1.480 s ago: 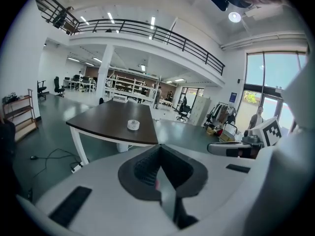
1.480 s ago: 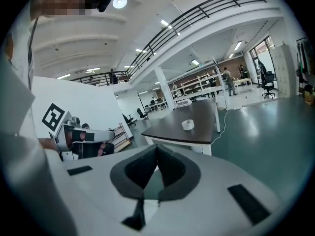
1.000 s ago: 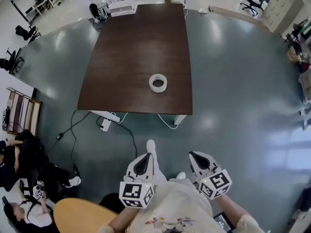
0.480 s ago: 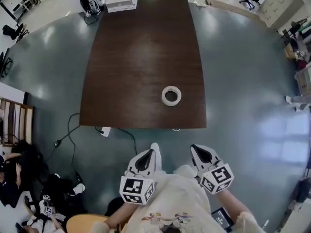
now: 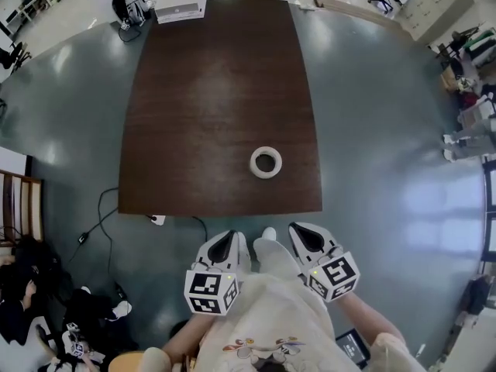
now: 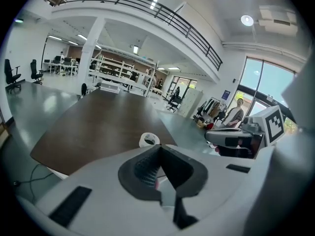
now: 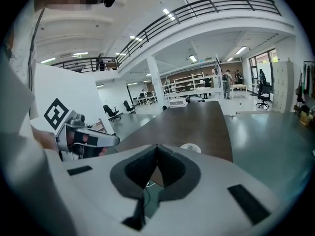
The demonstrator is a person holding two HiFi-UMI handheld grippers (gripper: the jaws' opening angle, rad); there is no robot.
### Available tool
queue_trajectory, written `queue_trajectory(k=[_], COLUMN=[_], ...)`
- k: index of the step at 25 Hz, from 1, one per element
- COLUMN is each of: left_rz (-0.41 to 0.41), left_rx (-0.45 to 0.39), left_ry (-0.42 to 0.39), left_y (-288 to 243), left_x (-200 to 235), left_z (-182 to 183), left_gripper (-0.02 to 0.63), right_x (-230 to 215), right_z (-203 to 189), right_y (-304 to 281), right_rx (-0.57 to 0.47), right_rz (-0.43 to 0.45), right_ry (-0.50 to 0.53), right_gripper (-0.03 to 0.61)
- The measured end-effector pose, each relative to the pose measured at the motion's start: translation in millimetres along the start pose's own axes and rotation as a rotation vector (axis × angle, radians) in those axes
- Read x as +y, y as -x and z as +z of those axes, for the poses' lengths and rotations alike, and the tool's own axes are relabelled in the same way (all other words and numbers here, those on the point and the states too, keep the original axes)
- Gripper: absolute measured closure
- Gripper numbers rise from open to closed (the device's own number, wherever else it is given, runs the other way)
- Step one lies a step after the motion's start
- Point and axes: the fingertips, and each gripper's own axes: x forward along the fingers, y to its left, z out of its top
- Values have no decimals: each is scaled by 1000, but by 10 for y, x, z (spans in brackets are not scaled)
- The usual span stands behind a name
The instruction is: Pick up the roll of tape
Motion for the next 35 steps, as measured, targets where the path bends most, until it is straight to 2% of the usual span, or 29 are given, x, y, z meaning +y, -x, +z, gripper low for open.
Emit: queue_trajectory(k=[6, 13, 16, 18, 28, 30, 35], left_rz=[24, 99, 99, 99, 120, 116, 140], left_rx=[15, 12, 1, -9, -42, -52, -58], left_ry=[6, 87, 106, 129, 240, 261, 288], left_y=[-63, -66, -76, -80, -3, -5, 43], left_x=[-91, -136, -119, -109, 14, 23, 85], left_z=[-58, -169, -144, -148, -310, -310, -368], left_gripper=[607, 607, 607, 607, 596, 565, 565], right_x=[-97, -239, -284, -329, -485, -505, -520], right_z=[26, 115, 119, 97, -258, -321, -510], right_y=[-157, -471, -674, -813, -1486, -1601, -1873], right_rx=[39, 91, 132, 163, 343, 375, 444], right_rz=[53, 144, 184, 201, 270, 283, 298], right_ry=[79, 203, 260, 301, 381, 398, 464], right_gripper=[571, 566, 488, 477, 407, 407, 407])
